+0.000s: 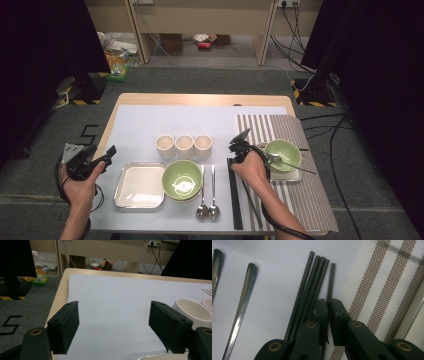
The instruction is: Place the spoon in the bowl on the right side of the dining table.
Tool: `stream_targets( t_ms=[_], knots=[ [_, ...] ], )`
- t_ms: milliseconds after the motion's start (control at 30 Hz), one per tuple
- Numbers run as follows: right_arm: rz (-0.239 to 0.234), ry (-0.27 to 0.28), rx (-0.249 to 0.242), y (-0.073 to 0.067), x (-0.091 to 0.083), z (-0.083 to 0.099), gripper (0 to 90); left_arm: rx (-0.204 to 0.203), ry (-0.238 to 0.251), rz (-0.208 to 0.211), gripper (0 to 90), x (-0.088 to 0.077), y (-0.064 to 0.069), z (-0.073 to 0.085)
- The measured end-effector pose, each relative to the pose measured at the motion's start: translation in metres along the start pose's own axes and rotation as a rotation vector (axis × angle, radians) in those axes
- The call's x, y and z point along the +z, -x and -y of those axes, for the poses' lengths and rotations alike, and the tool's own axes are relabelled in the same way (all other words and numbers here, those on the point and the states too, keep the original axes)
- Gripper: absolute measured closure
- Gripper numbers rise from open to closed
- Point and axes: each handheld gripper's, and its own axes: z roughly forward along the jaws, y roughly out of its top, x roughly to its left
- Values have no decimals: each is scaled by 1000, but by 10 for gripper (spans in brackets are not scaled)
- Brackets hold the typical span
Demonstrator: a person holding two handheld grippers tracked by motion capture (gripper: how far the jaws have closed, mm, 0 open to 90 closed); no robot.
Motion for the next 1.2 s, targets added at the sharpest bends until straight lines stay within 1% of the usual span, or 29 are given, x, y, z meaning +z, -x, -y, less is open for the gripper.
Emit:
stream_targets(
  t_ms=[67,100,267,333,533,600,633,667,733,767,867,967,1033,1100,1200],
  knots=[
    [2,-4,1,2,1,0,860,1,-1,0,236,0,0,0],
    [-3,-4,15,2,0,0,861,2,-2,0,237,0,0,0],
    [8,3,43,6,1,0,863,4,-3,1,237,1,0,0],
    [4,2,52,8,1,-2,864,4,-3,-1,238,1,1,0],
    [17,23,56,16,1,-6,862,2,-4,1,238,1,0,1],
    [21,22,60,18,2,-7,861,4,-5,2,238,1,1,1],
    [19,32,48,21,2,-7,861,4,-6,3,238,1,1,1],
    [21,34,68,21,2,-8,862,4,-6,4,238,1,1,1],
    [18,35,77,23,2,-8,862,4,-5,3,238,1,1,1],
    [15,37,71,25,3,-9,862,4,-5,2,238,1,1,1],
    [13,37,99,25,2,-10,862,5,-6,2,238,2,1,1],
    [15,43,98,27,3,-12,862,6,-7,3,238,2,1,1],
    [15,42,112,27,3,-14,858,6,-7,3,238,2,1,1],
    [16,48,108,28,4,-15,852,5,-8,3,238,2,1,2],
    [10,39,109,27,3,-14,822,5,-7,3,238,2,1,1]
  ],
)
